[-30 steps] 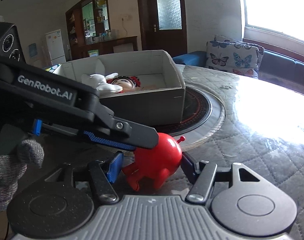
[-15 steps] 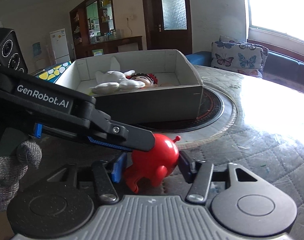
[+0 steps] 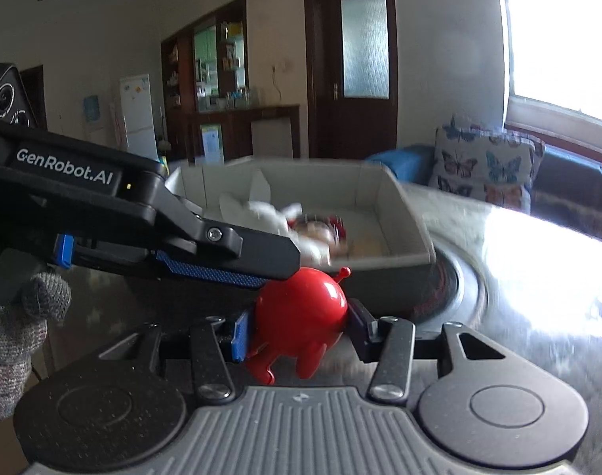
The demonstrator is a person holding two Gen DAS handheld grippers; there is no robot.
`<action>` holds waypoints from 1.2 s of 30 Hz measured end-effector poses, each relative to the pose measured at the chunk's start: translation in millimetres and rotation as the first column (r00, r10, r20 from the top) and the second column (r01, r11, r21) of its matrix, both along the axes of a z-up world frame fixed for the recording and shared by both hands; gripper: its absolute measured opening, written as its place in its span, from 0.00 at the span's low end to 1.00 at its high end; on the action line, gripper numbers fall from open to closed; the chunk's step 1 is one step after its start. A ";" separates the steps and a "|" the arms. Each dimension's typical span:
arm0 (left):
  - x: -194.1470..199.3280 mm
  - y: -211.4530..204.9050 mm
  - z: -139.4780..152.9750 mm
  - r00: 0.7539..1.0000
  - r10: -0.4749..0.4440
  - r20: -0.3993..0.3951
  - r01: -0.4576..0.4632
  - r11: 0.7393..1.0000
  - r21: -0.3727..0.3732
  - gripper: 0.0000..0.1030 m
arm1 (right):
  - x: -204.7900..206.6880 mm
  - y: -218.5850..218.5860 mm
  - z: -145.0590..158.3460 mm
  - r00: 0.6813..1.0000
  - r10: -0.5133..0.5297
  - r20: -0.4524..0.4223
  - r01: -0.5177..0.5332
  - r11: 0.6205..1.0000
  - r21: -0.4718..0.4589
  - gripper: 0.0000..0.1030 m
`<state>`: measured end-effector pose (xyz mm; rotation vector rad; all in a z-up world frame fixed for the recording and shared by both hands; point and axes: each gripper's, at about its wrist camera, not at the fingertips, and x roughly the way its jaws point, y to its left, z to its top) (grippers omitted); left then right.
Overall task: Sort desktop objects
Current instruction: 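Close the left gripper on the red toy and lift it, then carry the red toy into the white box and open the left gripper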
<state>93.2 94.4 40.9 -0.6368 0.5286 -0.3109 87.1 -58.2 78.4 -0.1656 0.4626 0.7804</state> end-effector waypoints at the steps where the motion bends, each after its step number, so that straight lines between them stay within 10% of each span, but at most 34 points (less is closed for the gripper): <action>1: 1.8 3.6 4.3 1.000 0.008 0.012 -0.008 1.000 -0.001 0.32 | 1.9 3.4 4.5 1.000 0.003 0.013 -0.003 1.000 0.005 0.48; 36: 51.4 72.8 -21.5 0.981 0.170 -0.089 -0.169 0.985 0.017 0.34 | 75.0 87.8 -12.9 0.995 0.041 -0.094 -0.042 0.999 -0.004 0.48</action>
